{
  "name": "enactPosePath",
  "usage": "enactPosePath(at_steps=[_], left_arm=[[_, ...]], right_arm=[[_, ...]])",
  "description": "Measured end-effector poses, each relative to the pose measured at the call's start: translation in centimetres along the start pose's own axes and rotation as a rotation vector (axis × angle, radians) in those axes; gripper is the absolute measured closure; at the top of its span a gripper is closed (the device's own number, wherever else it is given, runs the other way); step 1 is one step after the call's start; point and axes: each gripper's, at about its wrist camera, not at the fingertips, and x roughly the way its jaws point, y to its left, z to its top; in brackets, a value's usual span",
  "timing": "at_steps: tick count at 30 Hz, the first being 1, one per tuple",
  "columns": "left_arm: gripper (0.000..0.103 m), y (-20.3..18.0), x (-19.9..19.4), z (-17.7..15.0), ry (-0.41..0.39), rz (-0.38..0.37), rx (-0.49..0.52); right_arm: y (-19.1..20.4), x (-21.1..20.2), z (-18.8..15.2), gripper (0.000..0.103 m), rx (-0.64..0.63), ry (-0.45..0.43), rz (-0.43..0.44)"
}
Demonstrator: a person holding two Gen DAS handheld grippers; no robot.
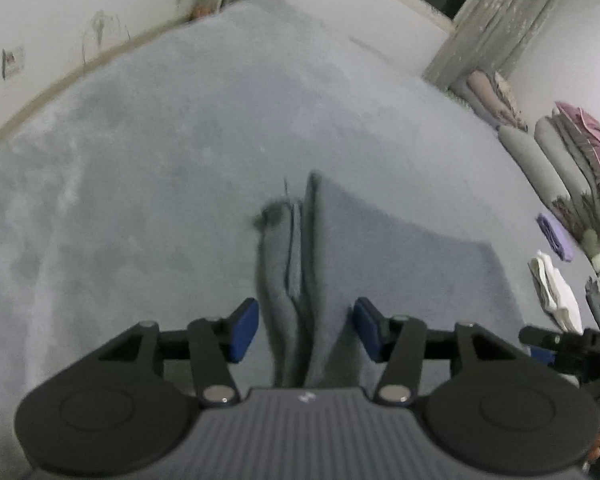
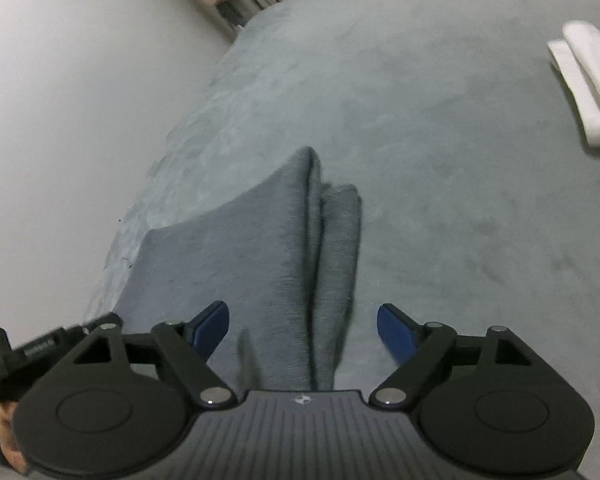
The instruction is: Fold clothes
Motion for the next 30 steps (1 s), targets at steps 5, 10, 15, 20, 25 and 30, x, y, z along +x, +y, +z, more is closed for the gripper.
enactPosePath(at_steps=[5,10,15,20,25,30], left_arm=[[0.047,-1.1,0.6,-0.4,0.007,-0.012,0.032],[0.050,-1.9,1.2,-0.8,0.009,-0.010,0.033],[0.071,-2.4,1.6,-1.2,-0.003,0.007,0.059],[0.079,-3.4,1.4,-1.6,-0.021,0.035,0.100],[0.083,-4.7,0.4,-2.1,-0.062,0.069,0.156],[0.085,-6.2,-1.3,-1.9,-0.121,0.067,0.189]], right_arm=[[0.8,0.9,-0.1,0.020,-0.021,-0.001,-0.007],[1.8,1.7,-0.6,0.025,-0.089,-0.009,-0.053],[2.3,2.4,-0.6,0.041,-0.092,-0.012,-0.060],[2.4,2.8,-0.5,0.063,-0.073,-0.029,-0.059],[5.1,3.5,-0.9,0.079,-0.200,-0.077,-0.130],[7.4,2.5,-0.8,0.082,-0.336,-0.138,-0.179]])
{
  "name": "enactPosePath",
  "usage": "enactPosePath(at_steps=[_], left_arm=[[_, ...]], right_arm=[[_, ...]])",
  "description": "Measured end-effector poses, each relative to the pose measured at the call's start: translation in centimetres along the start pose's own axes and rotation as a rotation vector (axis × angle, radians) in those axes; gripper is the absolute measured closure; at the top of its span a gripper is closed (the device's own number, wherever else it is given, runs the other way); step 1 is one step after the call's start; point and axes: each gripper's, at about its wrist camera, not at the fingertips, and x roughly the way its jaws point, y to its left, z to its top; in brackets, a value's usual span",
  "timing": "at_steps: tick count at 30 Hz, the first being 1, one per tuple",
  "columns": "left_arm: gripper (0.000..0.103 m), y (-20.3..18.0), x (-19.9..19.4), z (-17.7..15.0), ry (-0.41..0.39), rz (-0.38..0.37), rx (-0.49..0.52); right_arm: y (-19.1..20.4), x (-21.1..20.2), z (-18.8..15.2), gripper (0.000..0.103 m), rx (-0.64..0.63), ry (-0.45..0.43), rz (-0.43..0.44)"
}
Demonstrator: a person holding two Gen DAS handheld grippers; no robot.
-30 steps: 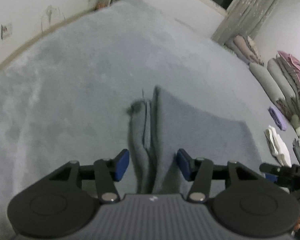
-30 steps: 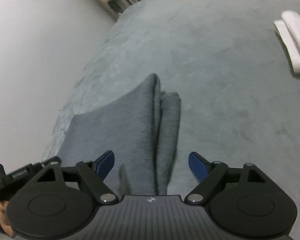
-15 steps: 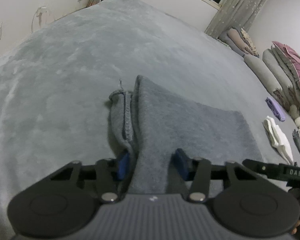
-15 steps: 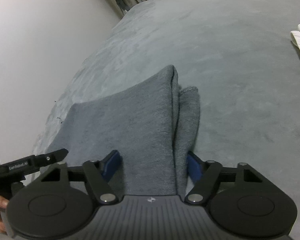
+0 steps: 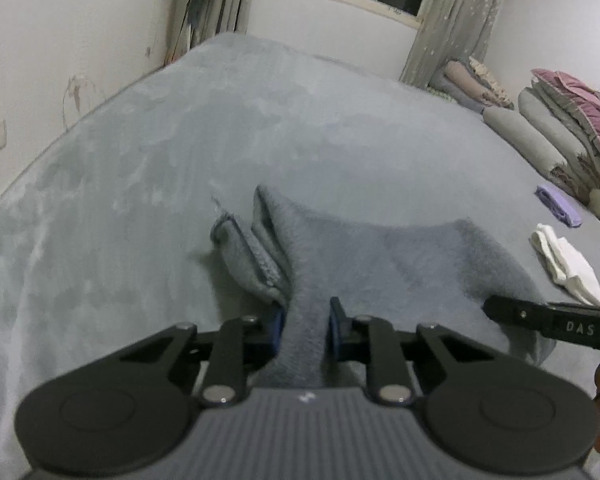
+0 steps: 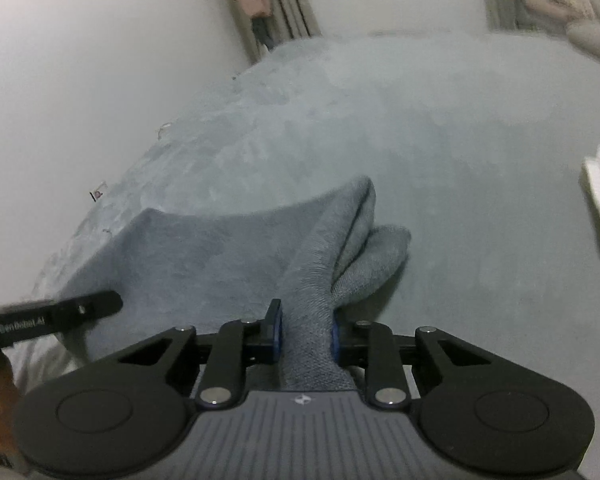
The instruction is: Fold clothes
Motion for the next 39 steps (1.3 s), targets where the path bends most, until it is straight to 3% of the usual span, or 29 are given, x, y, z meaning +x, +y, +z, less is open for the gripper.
enactPosePath(at_steps=[4,9,18,23,26,30,32,39], left_arm=[[0.085,-1.7,-0.6,1.7,-0.048,-0.027,0.017],[0.085,-5.9,0.8,3.7,-0.043,-0.076,0.034],[0.085,-19.2,5.9,9.3,-0.075,-0.221,0.075],[0.085,-26.5,10.7,10.4,-0.045,-0.279,0.075],[0.085,-29.1,14.9,8.9,0.043,-0.296,0.057],[0.084,-30.3,19.4,4.6,0.177,-0.290,0.019],[0.082,-30.3,19.9,3.4,0.171,-0.283,0.032],[0.065,-27.9,19.7,4.7,0.208,-0.262,-0.018]], right_arm=[[-0.3,-1.7,1.3,0.082,-0.064,-0.040,-0.014],[-3.6,-3.7,4.2,0.083,-0.086,-0.071,-0.060],[-14.2,-6.6,11.1,0.083,-0.123,-0.058,-0.245],[-20.6,-6.2,13.4,0.083,-0.119,-0.013,-0.394],[-24.4,-4.9,13.1,0.083,-0.070,0.056,-0.442],[-29.1,-2.4,10.7,0.082,0.022,0.192,-0.455],[-30.3,-2.2,10.2,0.081,0.080,0.210,-0.416],[-30.3,-2.9,10.4,0.078,0.096,0.237,-0.452]])
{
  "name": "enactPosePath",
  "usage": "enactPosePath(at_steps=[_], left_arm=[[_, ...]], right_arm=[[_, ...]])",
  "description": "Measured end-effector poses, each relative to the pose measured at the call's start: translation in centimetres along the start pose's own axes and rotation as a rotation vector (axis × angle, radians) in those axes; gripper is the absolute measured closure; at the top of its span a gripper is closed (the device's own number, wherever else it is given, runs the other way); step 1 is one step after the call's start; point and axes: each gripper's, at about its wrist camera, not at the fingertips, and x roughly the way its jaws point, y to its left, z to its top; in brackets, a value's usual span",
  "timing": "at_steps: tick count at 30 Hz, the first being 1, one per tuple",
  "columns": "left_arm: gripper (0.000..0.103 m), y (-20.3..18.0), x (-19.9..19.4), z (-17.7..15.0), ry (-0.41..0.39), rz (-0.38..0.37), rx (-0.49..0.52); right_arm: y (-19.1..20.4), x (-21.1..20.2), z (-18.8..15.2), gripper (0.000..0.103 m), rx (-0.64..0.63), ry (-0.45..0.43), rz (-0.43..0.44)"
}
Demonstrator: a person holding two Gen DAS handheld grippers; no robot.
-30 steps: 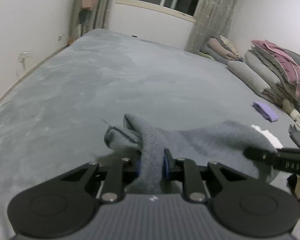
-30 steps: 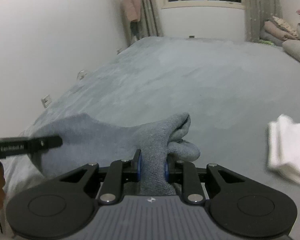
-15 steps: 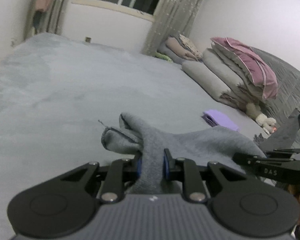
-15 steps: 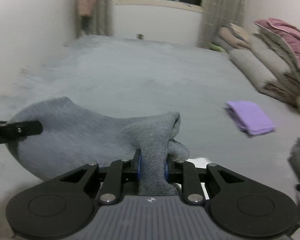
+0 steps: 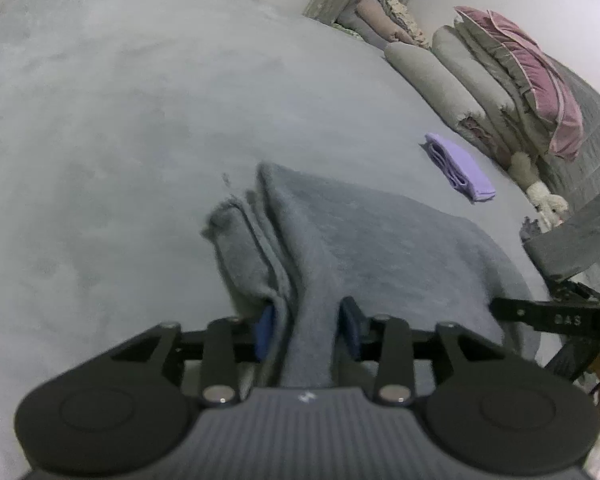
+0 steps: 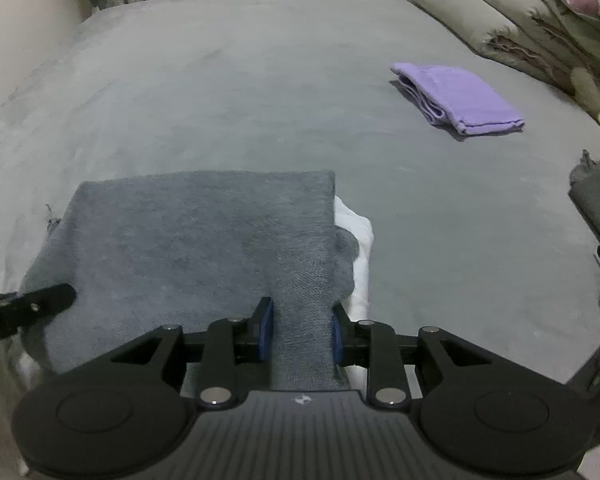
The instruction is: Fold clothes
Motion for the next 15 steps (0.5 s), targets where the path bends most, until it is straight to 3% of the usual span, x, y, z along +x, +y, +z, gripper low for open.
enactPosePath(at_steps=[2,5,6,7,10,12,15], left_arm=[[0.064,0.3,-1.4,0.0,-0.011,0.032,0.007],[0.057,1.0,-3.6,-0.1,-0.017,0.087,0.011],[0.053,1.0,-4.3,-0.2,-0.015,0.104,0.007],[0.050,0.8,-4.8,-0.3,-0.015,0.115,0.002],[0.036,-0.5,-5.8,-1.3,-0.005,0.115,0.003],[0.029,-1.6,-6.3,-2.2,0.007,0.127,0.023],[0.016,-3.0,-7.2,-3.8,0.012,0.185,0.066]], right_arm=[[-0.3,-1.3,-0.2,0.076,-0.006,-0.012,-0.042],[0.2,-4.0,-0.5,0.064,-0.048,-0.035,-0.138],[0.8,-4.8,-0.7,0.055,-0.064,-0.045,-0.144],[1.4,-5.8,-1.0,0.045,-0.069,-0.063,-0.117],[3.5,-8.2,-1.9,0.027,-0.061,-0.109,-0.012],[4.8,-9.0,-2.6,0.022,-0.050,-0.124,0.034],[5.9,-8.8,-3.9,0.020,-0.061,-0.112,0.013]])
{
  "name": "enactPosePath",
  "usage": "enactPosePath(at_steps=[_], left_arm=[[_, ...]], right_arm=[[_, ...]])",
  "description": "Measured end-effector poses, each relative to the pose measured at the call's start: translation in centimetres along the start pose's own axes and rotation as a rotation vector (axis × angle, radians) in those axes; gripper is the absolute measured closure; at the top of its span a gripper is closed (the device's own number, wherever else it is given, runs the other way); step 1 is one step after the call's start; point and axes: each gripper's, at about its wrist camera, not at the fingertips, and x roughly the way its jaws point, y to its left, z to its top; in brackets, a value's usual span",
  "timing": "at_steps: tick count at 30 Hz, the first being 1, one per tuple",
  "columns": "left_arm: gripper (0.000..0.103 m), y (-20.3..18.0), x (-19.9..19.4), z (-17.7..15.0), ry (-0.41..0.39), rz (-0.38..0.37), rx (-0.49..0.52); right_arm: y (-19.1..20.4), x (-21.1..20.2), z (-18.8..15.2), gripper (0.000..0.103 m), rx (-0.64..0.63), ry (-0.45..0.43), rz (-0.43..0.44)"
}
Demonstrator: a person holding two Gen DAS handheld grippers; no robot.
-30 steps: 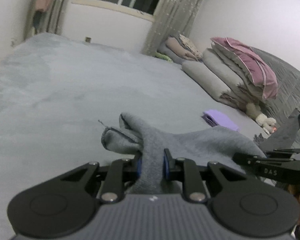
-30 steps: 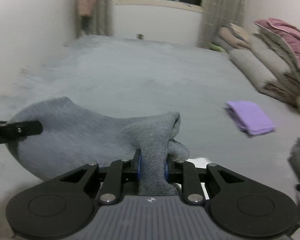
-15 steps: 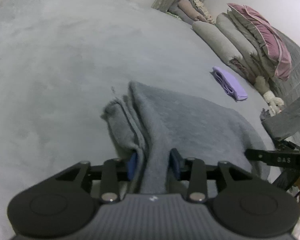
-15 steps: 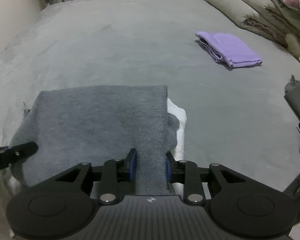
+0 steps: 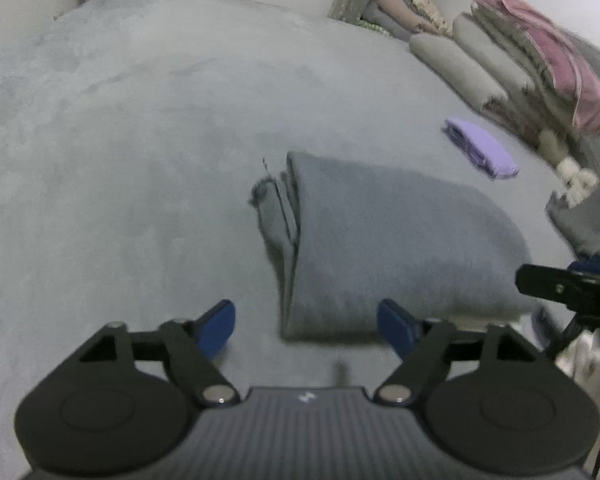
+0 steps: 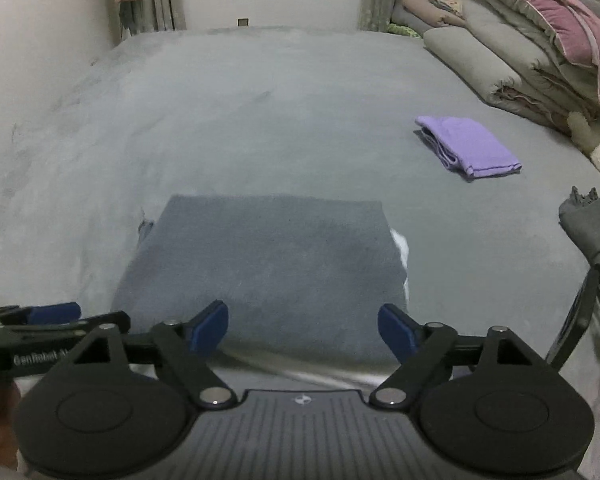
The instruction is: Fold clothes
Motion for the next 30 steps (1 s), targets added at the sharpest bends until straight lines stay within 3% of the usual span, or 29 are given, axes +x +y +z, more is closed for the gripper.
enactPosePath(at_steps=[6,16,25,30], left_arm=[[0.000,-1.9,-2.0,-2.2,-0.034,0.109,0.038],[0.000,-2.9,-4.3,-3.6,-0.102,0.205,0.071],[0.000,-2.0,-4.7,-4.4,-0.125,0.234,0.104],[0.000,-1.9,-4.4,-4.3,-0.123,0.234,0.094]], right_arm=[[0.7,-0.3,-2.5,0.011,0.003,0.007,-0.044],[2.6,-2.4,-5.2,0.004,-0.013,-0.074,-0.088],[3.4,-3.2,-6.5,0.001,0.008,-0.152,-0.092],[3.4,-2.9,-6.1,0.000,-0.003,-0.144,-0.077]])
